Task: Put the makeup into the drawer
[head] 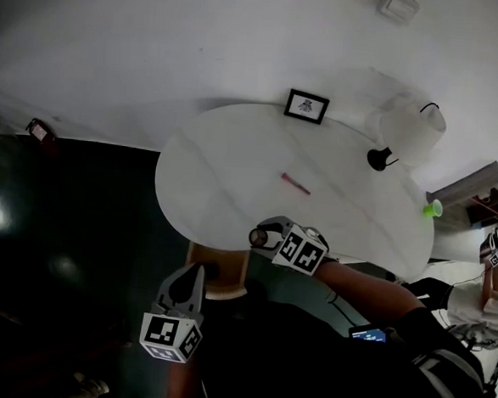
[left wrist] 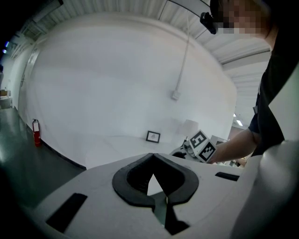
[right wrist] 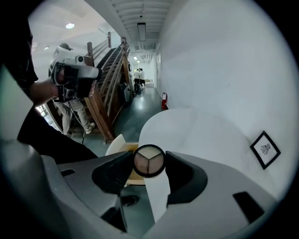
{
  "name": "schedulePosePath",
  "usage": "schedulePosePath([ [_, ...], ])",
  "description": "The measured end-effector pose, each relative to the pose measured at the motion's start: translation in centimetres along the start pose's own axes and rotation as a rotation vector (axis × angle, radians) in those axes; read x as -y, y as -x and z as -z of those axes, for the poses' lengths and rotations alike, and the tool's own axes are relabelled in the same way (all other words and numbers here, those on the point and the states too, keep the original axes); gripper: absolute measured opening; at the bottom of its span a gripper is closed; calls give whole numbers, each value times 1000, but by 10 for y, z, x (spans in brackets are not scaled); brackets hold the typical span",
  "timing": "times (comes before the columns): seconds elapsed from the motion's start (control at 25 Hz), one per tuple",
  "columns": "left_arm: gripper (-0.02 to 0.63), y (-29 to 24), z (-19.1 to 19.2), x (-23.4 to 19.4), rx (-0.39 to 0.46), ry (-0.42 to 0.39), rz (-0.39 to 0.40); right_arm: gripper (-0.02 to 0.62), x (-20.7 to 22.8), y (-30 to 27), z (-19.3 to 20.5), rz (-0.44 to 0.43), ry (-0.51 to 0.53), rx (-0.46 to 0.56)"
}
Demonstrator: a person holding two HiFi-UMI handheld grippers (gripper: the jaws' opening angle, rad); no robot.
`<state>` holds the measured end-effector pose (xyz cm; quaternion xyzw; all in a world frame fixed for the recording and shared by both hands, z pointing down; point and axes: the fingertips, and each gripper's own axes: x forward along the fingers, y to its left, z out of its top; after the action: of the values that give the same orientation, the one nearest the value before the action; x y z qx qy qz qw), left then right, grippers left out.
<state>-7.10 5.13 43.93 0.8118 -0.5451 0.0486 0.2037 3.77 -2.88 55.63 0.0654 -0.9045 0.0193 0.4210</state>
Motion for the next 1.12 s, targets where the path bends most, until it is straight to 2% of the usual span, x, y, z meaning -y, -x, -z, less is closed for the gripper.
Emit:
schedulePosePath([
  [0.36, 11, 17, 11, -25, -38, -27, 81, 222, -48, -26, -21, 11, -21, 15],
  [0.72, 11, 25, 37, -45, -71, 37, 122, 222, -87, -65, -28, -10, 14, -17],
  [1.12, 11, 22, 68, -64, -132, 67, 129, 222, -112, -101, 5, -48, -7, -77],
])
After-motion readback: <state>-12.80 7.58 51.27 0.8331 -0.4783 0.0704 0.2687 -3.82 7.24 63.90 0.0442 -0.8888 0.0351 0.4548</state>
